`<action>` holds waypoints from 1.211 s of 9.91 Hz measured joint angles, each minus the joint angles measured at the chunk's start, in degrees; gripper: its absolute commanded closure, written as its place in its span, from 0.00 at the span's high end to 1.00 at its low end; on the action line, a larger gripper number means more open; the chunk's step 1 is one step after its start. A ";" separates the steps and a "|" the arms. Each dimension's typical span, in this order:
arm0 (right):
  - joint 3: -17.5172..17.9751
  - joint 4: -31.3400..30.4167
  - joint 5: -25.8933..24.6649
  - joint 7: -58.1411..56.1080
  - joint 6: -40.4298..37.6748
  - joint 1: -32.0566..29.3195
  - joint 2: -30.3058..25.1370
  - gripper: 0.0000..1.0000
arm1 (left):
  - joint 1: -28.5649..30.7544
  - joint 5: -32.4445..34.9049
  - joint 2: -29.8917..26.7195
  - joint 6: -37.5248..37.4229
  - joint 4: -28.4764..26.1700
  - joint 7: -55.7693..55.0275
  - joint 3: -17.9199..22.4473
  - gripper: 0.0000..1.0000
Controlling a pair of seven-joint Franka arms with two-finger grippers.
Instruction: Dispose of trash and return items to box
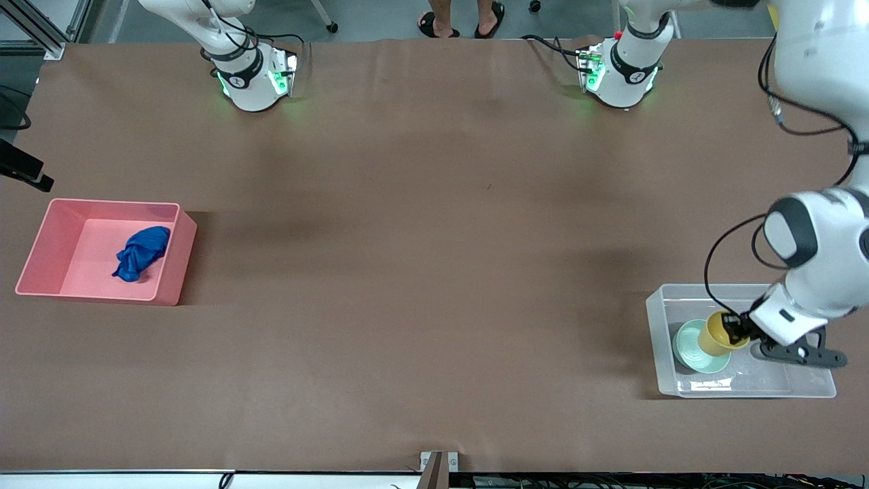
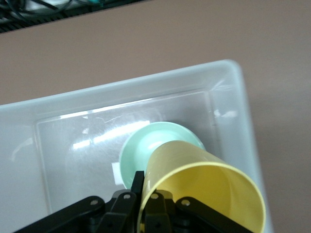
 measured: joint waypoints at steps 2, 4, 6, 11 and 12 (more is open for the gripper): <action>0.03 0.00 0.00 0.00 0.00 -0.04 0.00 1.00 | 0.96 -4.02 6.01 -0.01 3.60 3.62 1.29 0.13; 0.04 0.00 0.00 0.00 0.00 -0.06 0.00 1.00 | 1.02 -5.41 7.29 -0.20 3.83 3.76 1.56 0.88; 0.04 0.00 0.00 0.00 0.00 -0.07 -0.01 1.00 | 1.35 -5.94 7.22 -0.26 4.06 3.76 1.74 1.00; 0.08 -0.04 -0.01 0.00 0.01 -0.11 -0.01 1.00 | 0.83 -4.68 -8.86 -8.27 -0.50 2.48 1.68 1.00; 0.08 -0.04 -0.01 0.00 0.03 -0.14 -0.01 1.00 | 0.52 -2.78 -14.99 -9.98 -4.30 1.85 1.33 1.00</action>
